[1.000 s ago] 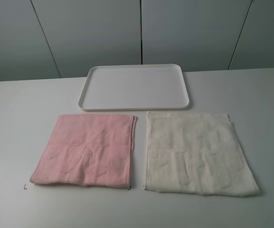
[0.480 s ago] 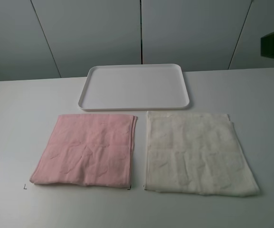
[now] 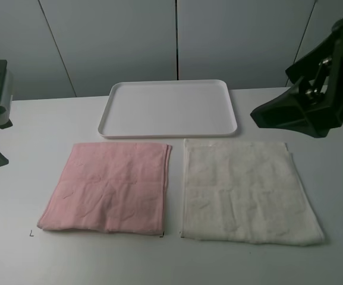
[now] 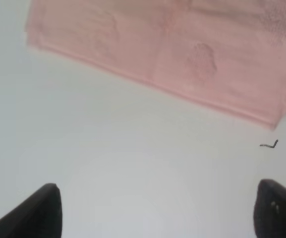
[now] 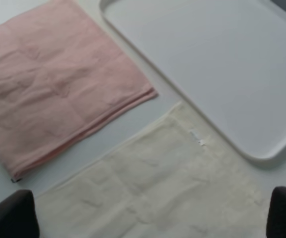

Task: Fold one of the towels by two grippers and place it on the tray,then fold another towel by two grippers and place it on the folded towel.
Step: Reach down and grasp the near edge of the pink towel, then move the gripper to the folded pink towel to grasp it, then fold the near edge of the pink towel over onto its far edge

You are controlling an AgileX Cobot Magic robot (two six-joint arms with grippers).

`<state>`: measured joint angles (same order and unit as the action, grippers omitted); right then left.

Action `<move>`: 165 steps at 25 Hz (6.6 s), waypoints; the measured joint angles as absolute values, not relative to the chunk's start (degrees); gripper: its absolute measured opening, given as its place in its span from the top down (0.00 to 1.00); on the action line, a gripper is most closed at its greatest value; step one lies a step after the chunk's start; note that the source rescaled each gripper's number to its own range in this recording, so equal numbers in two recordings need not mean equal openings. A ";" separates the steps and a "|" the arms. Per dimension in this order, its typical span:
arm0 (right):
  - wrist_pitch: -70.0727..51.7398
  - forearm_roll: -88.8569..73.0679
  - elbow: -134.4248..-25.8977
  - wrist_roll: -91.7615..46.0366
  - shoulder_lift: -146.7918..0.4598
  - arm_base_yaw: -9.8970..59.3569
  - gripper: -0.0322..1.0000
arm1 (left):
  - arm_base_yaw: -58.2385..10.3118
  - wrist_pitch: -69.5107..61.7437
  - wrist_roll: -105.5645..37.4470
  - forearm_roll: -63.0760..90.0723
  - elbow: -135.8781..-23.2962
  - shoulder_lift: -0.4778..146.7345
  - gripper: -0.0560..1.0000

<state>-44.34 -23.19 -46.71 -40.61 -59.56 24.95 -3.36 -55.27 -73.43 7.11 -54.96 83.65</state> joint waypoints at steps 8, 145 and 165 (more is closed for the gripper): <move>-43.75 -16.88 -49.95 -39.60 -76.27 41.88 0.00 | -9.77 -52.83 -75.37 4.46 -52.29 93.69 0.01; -44.61 -1.51 -72.12 -18.62 -115.12 61.09 0.97 | -16.48 -19.12 -64.20 1.45 -31.09 92.87 0.92; -46.90 3.35 -79.79 1.06 -113.07 53.02 0.97 | -11.51 -10.90 -49.51 16.36 -34.94 85.14 0.93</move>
